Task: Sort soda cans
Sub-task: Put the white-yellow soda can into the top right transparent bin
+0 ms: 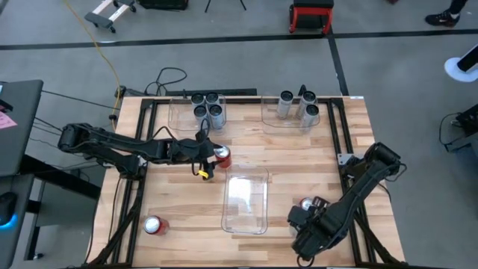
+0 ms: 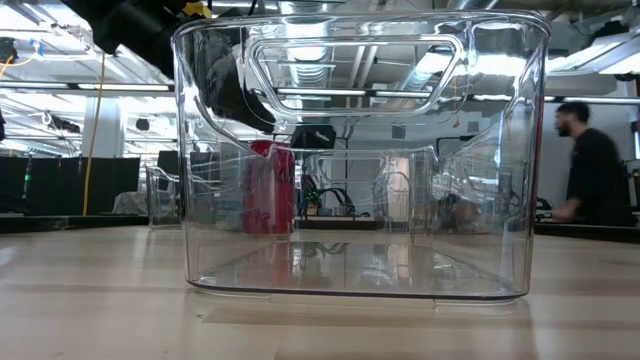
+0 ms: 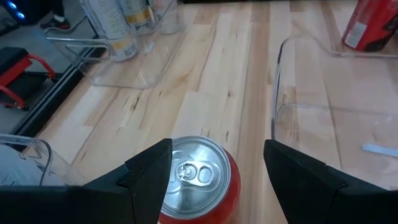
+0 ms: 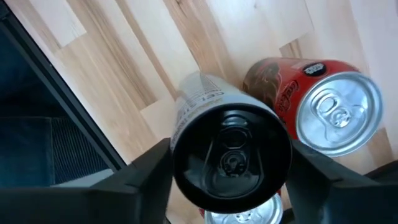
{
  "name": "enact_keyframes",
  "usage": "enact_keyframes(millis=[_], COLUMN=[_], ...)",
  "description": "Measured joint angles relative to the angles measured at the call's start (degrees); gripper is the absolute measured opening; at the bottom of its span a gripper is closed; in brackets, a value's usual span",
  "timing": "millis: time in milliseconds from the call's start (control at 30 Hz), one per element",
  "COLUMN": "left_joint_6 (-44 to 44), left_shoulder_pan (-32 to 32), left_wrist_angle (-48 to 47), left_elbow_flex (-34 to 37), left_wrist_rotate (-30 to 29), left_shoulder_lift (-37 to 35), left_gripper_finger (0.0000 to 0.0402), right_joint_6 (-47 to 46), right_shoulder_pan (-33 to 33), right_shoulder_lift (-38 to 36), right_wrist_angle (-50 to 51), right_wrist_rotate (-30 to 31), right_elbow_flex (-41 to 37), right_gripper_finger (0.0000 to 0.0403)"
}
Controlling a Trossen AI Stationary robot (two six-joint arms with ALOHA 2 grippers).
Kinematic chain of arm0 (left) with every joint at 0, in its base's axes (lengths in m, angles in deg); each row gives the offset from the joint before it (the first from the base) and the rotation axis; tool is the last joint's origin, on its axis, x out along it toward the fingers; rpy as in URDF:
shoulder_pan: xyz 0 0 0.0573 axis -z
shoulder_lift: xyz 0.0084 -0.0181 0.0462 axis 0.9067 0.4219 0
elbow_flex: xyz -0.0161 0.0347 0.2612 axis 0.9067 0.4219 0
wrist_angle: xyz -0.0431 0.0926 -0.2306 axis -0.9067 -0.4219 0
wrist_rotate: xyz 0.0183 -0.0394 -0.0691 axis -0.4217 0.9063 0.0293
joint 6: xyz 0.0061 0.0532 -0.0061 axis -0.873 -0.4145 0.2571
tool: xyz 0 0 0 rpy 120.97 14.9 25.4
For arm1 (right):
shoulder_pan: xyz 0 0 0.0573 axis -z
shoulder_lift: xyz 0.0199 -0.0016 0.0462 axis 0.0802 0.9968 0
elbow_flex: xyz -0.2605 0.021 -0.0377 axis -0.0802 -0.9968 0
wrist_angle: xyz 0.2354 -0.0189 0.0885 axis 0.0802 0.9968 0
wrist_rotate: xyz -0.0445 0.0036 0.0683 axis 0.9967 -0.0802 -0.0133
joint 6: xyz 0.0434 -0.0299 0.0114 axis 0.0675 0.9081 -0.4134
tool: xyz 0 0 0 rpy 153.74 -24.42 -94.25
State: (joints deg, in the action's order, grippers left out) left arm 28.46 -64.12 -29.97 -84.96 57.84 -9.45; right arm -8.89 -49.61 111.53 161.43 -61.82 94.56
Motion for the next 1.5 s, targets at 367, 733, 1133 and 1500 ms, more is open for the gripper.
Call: enact_keyframes(millis=[367, 733, 1133, 1500], left_joint_6=[2.6, 6.2, 5.2, 6.1], left_shoulder_pan=[0.1, 0.9, 3.2, 3.2], left_wrist_angle=[-3.4, -10.0, -11.7, -14.6], left_elbow_flex=[0.0, 0.0, 0.0, 0.0], left_wrist_rotate=[-0.1, -2.1, -6.0, -7.3], left_shoulder_lift=[-9.1, -17.9, -18.4, -18.2], left_gripper_finger=[0.0249, 0.0249, 0.0249, 0.0249], right_joint_6=[8.5, 19.3, 31.3, 39.7], right_shoulder_pan=[2.9, 7.4, 24.1, 50.8], right_shoulder_lift=[0.1, -2.1, -10.9, -12.5], right_wrist_angle=[3.3, 10.5, 11.3, 11.0], right_wrist_rotate=[-0.3, 7.6, 14.7, 16.1], right_elbow_flex=[4.9, 13.6, 13.7, 13.7], right_gripper_finger=[0.0231, 0.0231, 0.0232, 0.0232])
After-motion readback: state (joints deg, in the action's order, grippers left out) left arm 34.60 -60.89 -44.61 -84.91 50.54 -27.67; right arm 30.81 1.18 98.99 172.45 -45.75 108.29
